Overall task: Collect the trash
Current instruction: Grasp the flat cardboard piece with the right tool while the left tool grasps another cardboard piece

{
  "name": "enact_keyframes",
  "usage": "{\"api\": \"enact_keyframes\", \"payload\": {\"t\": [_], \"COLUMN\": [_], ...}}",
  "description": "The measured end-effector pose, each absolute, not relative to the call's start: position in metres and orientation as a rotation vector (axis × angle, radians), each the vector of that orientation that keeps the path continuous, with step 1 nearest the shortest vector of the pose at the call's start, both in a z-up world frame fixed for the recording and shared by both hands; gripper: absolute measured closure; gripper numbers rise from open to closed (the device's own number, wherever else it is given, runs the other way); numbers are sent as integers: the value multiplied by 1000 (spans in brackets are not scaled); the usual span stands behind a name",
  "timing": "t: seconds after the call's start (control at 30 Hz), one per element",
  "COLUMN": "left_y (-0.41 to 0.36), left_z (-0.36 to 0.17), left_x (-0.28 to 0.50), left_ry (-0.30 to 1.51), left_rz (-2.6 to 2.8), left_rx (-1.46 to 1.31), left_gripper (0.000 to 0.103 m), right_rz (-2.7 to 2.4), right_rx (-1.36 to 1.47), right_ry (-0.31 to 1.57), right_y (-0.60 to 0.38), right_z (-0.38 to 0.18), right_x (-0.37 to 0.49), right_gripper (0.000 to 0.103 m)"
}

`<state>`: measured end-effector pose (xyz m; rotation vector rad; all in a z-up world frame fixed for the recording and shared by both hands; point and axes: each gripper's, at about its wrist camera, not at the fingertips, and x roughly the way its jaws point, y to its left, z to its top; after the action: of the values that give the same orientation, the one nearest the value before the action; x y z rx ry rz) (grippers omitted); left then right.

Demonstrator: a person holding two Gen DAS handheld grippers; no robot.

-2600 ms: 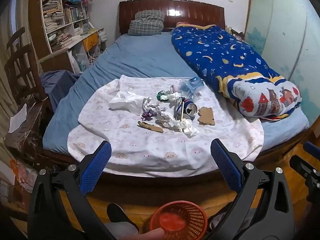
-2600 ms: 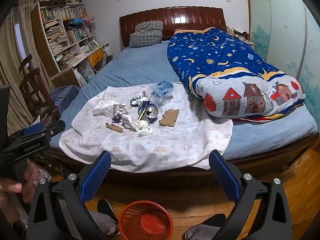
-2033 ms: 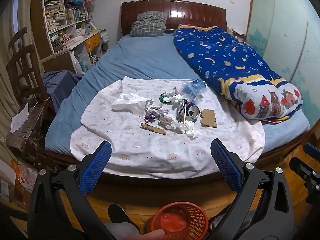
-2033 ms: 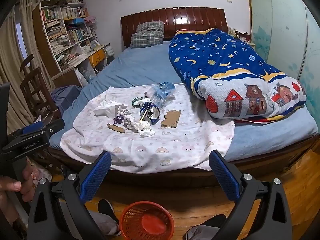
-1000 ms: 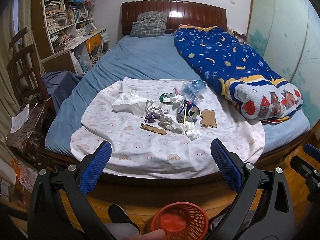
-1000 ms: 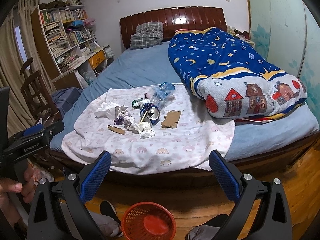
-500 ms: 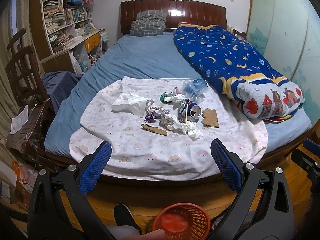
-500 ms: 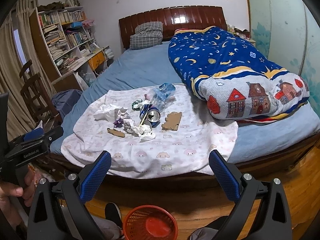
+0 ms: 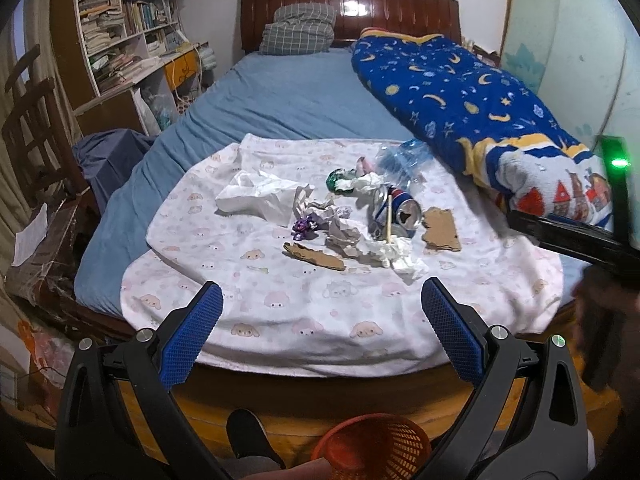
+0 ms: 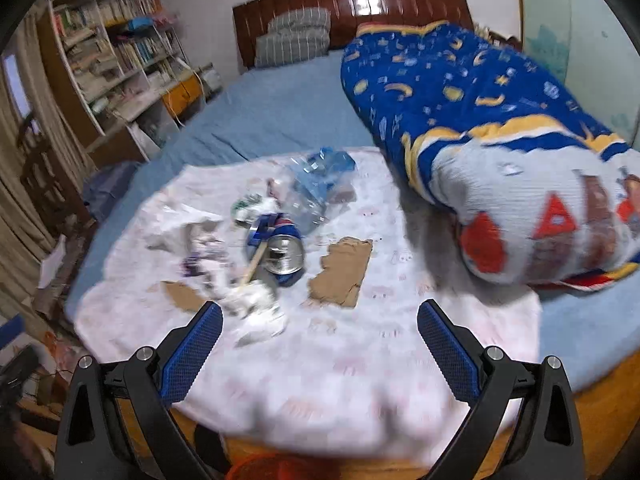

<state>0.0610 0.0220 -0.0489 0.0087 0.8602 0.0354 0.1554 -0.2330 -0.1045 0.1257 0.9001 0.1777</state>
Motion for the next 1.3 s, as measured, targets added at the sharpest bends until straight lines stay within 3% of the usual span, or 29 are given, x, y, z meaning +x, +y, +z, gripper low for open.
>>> {"api": "enact_keyframes", "payload": {"t": [0.17, 0.47, 0.53, 0.63, 0.7, 0.77, 0.9, 1.03, 1.13, 1.17, 1.2, 1.3], "left_y": [28, 31, 33, 35, 36, 36, 37, 38, 39, 40, 41, 45], "left_z": [-63, -89, -92, -92, -92, -92, -93, -95, -95, -95, -96, -99], "left_x": [78, 94, 95, 94, 93, 92, 91, 89, 89, 89, 89, 91], "left_ry": [868, 896, 902, 905, 904, 904, 908, 913, 910, 908, 909, 917], "left_rz": [48, 53, 58, 62, 63, 62, 62, 64, 66, 67, 67, 67], "left_rx": [3, 12, 9, 8, 9, 9, 10, 7, 6, 4, 2, -1], "left_gripper": [4, 4, 4, 4, 4, 4, 4, 4, 4, 4, 4, 4], "right_rz": [161, 114, 130, 128, 121, 135, 181, 183, 201, 203, 219, 231], "right_rx": [59, 112, 123, 164, 164, 179, 212, 232, 272, 262, 223, 219], "right_ry": [986, 1165, 1172, 1178, 1164, 1157, 1162, 1197, 1200, 1201, 1186, 1166], "right_y": [-222, -224, -222, -223, -223, -224, -223, -225, -225, -222, -217, -215], "right_z": [-173, -265, -274, -279, -281, -281, -287, -282, -281, -281, -280, -280], "right_x": [233, 302, 308, 319, 323, 325, 332, 329, 327, 324, 323, 320], "right_gripper": [16, 12, 6, 8, 32, 50, 60, 60, 33, 35, 61, 76]}}
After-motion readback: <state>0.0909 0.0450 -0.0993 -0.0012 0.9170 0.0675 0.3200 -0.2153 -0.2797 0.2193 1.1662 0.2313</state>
